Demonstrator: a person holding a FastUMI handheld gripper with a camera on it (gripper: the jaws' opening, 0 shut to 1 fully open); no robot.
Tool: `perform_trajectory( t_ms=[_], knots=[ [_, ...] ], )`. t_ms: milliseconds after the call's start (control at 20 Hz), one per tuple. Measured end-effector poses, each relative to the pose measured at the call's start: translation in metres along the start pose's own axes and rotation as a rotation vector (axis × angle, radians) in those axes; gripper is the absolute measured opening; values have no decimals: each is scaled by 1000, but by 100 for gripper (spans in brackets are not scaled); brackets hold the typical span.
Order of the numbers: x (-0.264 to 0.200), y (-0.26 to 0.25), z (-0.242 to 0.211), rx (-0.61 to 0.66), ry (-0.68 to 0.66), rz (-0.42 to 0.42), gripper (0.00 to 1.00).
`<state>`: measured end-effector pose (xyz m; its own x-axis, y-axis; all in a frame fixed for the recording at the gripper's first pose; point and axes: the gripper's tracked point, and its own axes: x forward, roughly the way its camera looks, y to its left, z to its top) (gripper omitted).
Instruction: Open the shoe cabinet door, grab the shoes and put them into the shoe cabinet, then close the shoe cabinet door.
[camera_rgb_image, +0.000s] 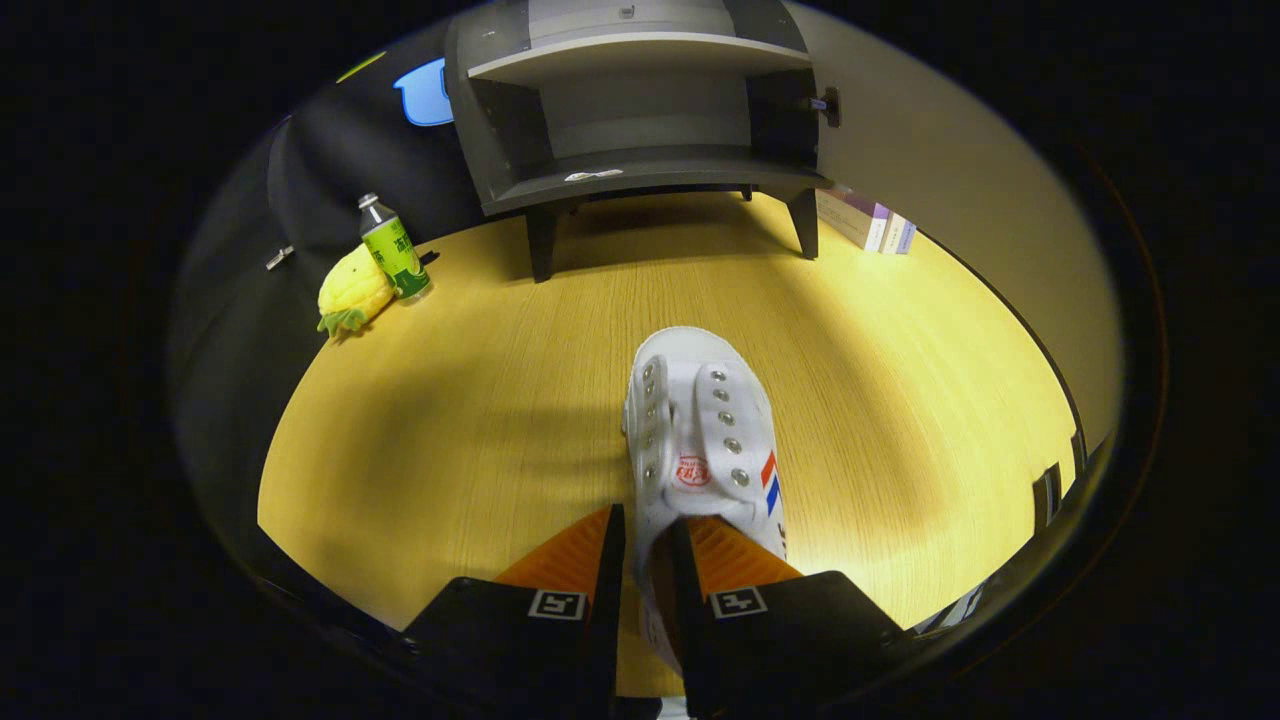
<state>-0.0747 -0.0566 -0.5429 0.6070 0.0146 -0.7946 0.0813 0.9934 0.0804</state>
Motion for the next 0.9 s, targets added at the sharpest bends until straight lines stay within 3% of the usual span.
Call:
perform_trajectory(
  t_ms=[600, 900],
  knots=[
    [26, -7, 31, 43, -186, -26, 30],
    [32, -5, 23, -23, -195, -26, 31]
  ],
)
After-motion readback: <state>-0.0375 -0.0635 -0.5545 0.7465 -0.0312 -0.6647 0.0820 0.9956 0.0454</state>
